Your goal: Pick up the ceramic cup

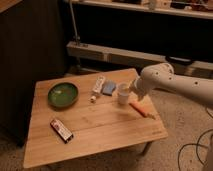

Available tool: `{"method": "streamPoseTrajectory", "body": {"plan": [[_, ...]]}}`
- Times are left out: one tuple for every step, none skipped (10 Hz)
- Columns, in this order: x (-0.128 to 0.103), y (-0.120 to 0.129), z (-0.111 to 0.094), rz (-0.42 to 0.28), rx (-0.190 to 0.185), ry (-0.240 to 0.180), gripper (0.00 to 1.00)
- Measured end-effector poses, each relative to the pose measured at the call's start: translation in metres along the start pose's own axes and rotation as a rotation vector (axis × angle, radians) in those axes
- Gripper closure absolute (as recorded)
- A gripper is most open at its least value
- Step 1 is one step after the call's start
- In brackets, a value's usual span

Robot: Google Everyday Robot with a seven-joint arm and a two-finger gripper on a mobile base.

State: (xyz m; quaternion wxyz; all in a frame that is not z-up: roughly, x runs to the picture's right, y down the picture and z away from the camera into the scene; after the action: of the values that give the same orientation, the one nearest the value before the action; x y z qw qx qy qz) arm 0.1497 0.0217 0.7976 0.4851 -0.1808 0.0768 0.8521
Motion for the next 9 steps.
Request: {"method": "streamPoseTrajectory", "body": {"plan": [[0.0, 0.001, 0.0, -0.001, 0.0, 0.001, 0.35], [0.0, 0.0, 0.0, -0.001, 0.0, 0.001, 0.35], [0.0, 0.0, 0.0, 0.0, 0.0, 0.0, 0.35], [0.0, 0.0, 0.0, 0.0, 0.0, 0.0, 0.35], [0.0, -0.001, 0.001, 0.0, 0.0, 0.001, 0.35], [-0.001, 0.0, 0.001, -0.005, -0.008, 0.012, 0.35], [-0.006, 0.001, 0.002, -0.015, -0.035, 0.047, 0.35], [-0.01, -0.002, 0.002, -0.022, -0.06, 0.074, 0.35], [-0.011, -0.002, 0.0, -0.03, -0.087, 0.097, 0.35]]}}
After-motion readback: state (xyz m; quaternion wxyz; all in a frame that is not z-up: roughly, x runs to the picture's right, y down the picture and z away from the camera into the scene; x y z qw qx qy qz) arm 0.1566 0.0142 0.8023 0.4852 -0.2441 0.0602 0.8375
